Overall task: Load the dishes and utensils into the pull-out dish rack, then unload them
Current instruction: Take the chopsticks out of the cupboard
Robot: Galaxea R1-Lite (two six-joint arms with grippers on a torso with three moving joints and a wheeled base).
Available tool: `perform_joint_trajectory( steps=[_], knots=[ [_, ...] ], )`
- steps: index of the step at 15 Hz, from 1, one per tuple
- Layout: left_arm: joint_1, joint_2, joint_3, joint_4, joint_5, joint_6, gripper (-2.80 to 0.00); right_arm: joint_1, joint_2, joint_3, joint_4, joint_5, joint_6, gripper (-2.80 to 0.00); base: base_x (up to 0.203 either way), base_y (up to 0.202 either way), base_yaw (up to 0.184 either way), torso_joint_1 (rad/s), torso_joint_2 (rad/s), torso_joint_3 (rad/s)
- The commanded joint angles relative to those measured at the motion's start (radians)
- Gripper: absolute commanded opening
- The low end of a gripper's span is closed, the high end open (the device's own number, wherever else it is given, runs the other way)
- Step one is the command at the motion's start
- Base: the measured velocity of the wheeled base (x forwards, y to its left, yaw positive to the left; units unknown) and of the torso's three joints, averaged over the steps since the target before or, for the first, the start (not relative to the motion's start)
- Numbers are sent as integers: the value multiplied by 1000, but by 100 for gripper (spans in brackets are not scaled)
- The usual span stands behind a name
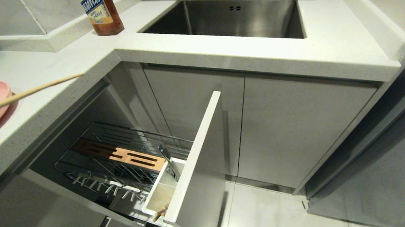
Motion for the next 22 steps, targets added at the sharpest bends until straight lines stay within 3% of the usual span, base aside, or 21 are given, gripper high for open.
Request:
perform_joint_trajectory(
  steps=[1,4,6,8,11,13,17,22],
  knots=[
    [34,-23,-5,-24,78,-1,-280,0,0,2,0,0,0,-280,0,0,0,0,0,0],
    [126,18,-1,-124,354,-1,-280,1,0,2,0,0,-1,-280,0,0,0,0,0,0],
    [193,74,4,-180,465,-3,-280,0,0,3,0,0,0,-280,0,0,0,0,0,0],
    [293,129,6,-226,531,-3,-280,1,0,2,0,0,0,-280,0,0,0,0,0,0],
    [450,215,5,-332,554,28,-280,0,0,2,0,0,0,-280,0,0,0,0,0,0],
    [515,268,5,-397,555,55,-280,1,0,3,0,0,0,-280,0,0,0,0,0,0],
    [587,335,4,-502,552,103,-280,-1,0,2,0,0,0,-280,0,0,0,0,0,0],
    [635,372,5,-528,491,118,-280,1,0,2,0,0,-1,-280,0,0,0,0,0,0]
  ],
)
